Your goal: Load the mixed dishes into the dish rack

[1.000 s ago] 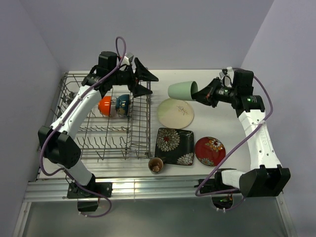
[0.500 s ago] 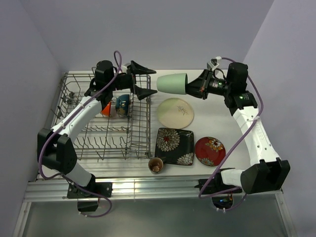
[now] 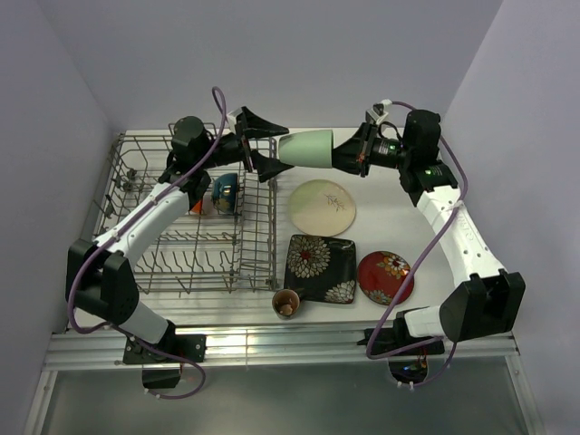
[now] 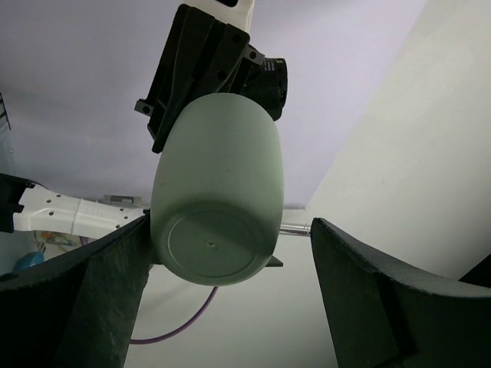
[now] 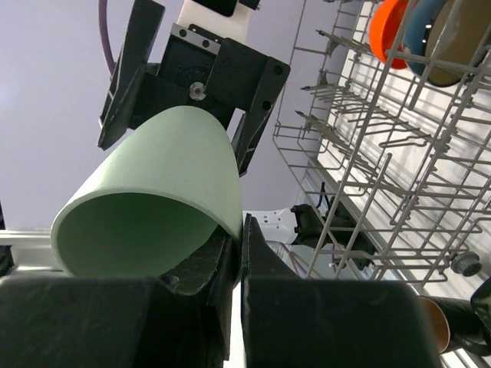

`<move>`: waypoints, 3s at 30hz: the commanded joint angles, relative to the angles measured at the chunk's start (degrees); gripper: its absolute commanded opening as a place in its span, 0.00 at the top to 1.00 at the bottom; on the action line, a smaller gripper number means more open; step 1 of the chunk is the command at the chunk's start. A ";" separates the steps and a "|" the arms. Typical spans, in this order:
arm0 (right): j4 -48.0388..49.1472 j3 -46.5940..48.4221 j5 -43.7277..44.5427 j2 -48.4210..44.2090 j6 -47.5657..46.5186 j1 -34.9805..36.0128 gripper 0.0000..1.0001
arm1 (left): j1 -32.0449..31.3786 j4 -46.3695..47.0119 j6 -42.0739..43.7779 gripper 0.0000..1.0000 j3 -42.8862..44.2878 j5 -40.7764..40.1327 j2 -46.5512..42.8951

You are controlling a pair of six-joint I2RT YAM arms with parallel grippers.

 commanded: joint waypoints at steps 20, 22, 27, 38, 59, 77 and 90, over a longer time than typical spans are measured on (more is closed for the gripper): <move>-19.25 6.80 10.99 2.20 -16.06 -0.62 0.04 | 12.44 -20.41 12.57 1.00 9.03 -2.77 -0.64; -24.43 6.44 16.00 1.41 -19.05 -2.21 0.04 | 16.32 -39.31 26.23 1.00 16.32 -4.88 0.40; -33.57 6.36 22.42 2.10 -27.12 -3.09 0.05 | 26.44 -75.41 48.71 1.00 36.08 -20.77 4.71; -34.11 0.91 22.60 4.48 -32.94 -3.09 0.08 | 31.28 -100.97 68.24 1.00 52.04 -52.95 7.79; -34.99 3.10 21.90 9.23 -34.61 -3.18 0.09 | 26.71 -99.93 72.56 1.00 53.44 -68.43 21.59; -36.75 6.79 22.43 12.39 -35.14 -5.29 0.09 | 28.03 -99.22 72.91 1.00 59.16 -66.94 30.82; -42.36 10.65 26.46 11.95 -38.74 -1.17 0.09 | 28.38 -99.57 71.15 0.01 58.45 -65.09 32.41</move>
